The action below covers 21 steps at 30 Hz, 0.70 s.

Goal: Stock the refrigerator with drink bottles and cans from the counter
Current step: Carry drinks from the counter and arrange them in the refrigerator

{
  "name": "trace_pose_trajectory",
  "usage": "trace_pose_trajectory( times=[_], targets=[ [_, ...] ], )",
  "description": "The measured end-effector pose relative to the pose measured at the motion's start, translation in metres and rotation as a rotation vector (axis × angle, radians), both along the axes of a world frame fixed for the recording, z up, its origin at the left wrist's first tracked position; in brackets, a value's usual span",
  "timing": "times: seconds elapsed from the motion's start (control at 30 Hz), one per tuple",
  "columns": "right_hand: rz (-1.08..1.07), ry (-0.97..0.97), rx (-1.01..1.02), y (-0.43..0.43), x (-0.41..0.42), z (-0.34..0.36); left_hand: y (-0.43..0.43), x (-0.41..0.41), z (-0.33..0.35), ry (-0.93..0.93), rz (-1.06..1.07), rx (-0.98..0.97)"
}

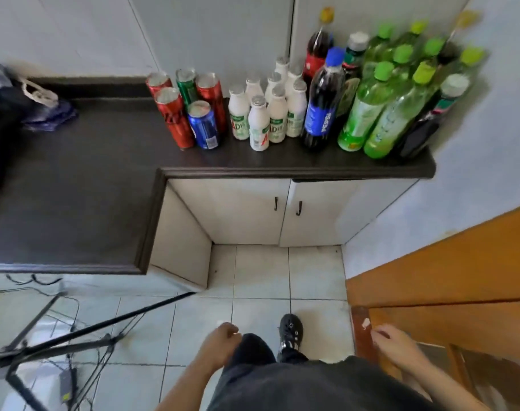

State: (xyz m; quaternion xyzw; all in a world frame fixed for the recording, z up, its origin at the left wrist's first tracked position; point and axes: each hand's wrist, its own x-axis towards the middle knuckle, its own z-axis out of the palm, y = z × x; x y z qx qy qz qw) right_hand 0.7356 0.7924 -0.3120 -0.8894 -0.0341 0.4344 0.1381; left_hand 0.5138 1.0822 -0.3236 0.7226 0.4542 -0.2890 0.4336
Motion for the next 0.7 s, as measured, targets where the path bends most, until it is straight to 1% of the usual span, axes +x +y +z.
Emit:
trace_pose_trajectory(
  times=[0.1, 0.2, 0.27, 0.37, 0.43, 0.53, 0.63, 0.7],
  targets=[
    [0.009, -0.009, 0.028, 0.035, 0.052, 0.015, 0.028, 0.053, 0.020, -0.130, 0.102, 0.031],
    [0.019, -0.028, 0.108, 0.072, 0.084, 0.018, 0.065, 0.099, 0.034, -0.232, 0.191, 0.079],
    [-0.018, -0.017, 0.150, 0.098, 0.099, 0.020, 0.090, 0.132, 0.042, -0.309, 0.212, 0.107],
    [-0.106, -0.048, 0.225, 0.134, 0.114, 0.024, 0.121, 0.186, 0.060, -0.457, 0.231, 0.131],
    [-0.159, -0.088, 0.283, 0.154, 0.119, 0.032, 0.139, 0.222, 0.079, -0.561, 0.211, 0.123],
    [-0.263, -0.168, 0.367, 0.183, 0.137, 0.051, 0.159, 0.277, 0.114, -0.783, 0.149, 0.128],
    [-0.429, -0.320, 0.466, 0.206, 0.169, 0.082, 0.166, 0.329, 0.150, -0.989, 0.045, 0.171],
    [-0.512, -0.481, 0.543, 0.215, 0.187, 0.106, 0.162, 0.356, 0.167, -1.086, -0.024, 0.182]
  ],
)
